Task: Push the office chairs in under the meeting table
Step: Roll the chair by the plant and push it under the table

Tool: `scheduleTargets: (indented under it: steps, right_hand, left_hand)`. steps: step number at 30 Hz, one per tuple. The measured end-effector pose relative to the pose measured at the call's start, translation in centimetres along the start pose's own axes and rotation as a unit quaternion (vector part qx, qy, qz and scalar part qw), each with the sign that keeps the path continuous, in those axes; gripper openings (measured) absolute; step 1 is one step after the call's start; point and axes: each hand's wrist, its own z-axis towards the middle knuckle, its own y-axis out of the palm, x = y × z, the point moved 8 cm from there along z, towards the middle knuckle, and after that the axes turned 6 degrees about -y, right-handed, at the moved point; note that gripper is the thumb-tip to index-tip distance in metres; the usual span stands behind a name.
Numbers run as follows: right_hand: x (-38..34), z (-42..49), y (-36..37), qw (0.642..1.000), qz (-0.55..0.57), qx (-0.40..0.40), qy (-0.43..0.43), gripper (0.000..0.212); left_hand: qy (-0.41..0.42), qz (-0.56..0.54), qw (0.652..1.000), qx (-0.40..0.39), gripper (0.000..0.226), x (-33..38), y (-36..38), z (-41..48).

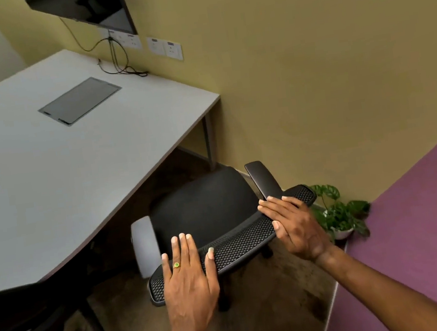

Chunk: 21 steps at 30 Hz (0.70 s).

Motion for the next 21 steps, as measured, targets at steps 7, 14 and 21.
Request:
scheduleTargets:
  steps: [7,14,21]
  right_hand:
    - [5.7,8.7,0.9,0.998,0.027,-0.009,-0.062,0.050]
    - [9.0,16.8,4.1,0.992,0.042,-0.023,-0.117,0.051]
    - [10.5,24.5,6.7,0.988,0.063,-0.022,-0.138,0.052]
  left_hand:
    - [-0.079,0.011,0.997,0.015,0.078,2.2,0.3,6.4]
    - [-0.118,0.007,0.993,0.031,0.082,2.1,-0.6,12.8]
    - [-0.158,0.002,0.987,0.040,0.080,0.5,-1.0,19.1]
